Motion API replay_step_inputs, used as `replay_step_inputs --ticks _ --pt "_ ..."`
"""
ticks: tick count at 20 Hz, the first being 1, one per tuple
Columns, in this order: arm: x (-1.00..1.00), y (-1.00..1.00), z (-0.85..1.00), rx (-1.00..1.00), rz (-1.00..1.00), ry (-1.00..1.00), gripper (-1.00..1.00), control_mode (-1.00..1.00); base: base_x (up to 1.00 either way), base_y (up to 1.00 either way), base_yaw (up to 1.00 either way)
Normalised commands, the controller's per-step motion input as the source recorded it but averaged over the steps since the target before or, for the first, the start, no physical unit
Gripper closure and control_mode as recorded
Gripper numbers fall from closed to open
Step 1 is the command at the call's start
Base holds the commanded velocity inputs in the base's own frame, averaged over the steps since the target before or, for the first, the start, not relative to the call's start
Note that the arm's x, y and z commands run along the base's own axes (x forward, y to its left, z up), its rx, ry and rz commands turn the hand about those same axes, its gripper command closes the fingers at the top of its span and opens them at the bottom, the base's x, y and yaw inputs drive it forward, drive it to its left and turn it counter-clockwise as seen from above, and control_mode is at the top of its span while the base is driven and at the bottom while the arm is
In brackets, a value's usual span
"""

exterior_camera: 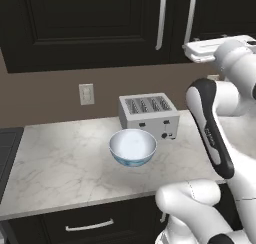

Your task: Open the cabinet. Pick the tangerine and mango from the cabinet and place them into the bowl. Then close the cabinet.

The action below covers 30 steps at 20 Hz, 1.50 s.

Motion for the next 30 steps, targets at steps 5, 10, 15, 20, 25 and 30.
replay_step_inputs --ticks 5,10,15,20,25,30 --pt "0.75 -0.06 0.0 0.0 0.0 0.0 -1.0 -1.0 0.0 0.0 0.0" --pt "0.96 -0.13 0.0 0.0 0.0 0.05 -1.0 -1.0 0.0 0.0 0.0" --pt "1.0 -0.18 -0.06 0.01 0.0 0.06 -1.0 -1.0 0.0 0.0 0.0" --pt "1.0 -0.1 -0.24 0.02 0.0 0.07 1.0 -1.0 0.0 0.0 0.0" --pt "0.1 0.0 0.0 0.0 0.0 0.0 1.0 -1.0 0.0 0.0 0.0" --pt "0.0 0.0 0.0 0.0 0.0 0.0 1.0 -1.0 0.0 0.0 0.0"
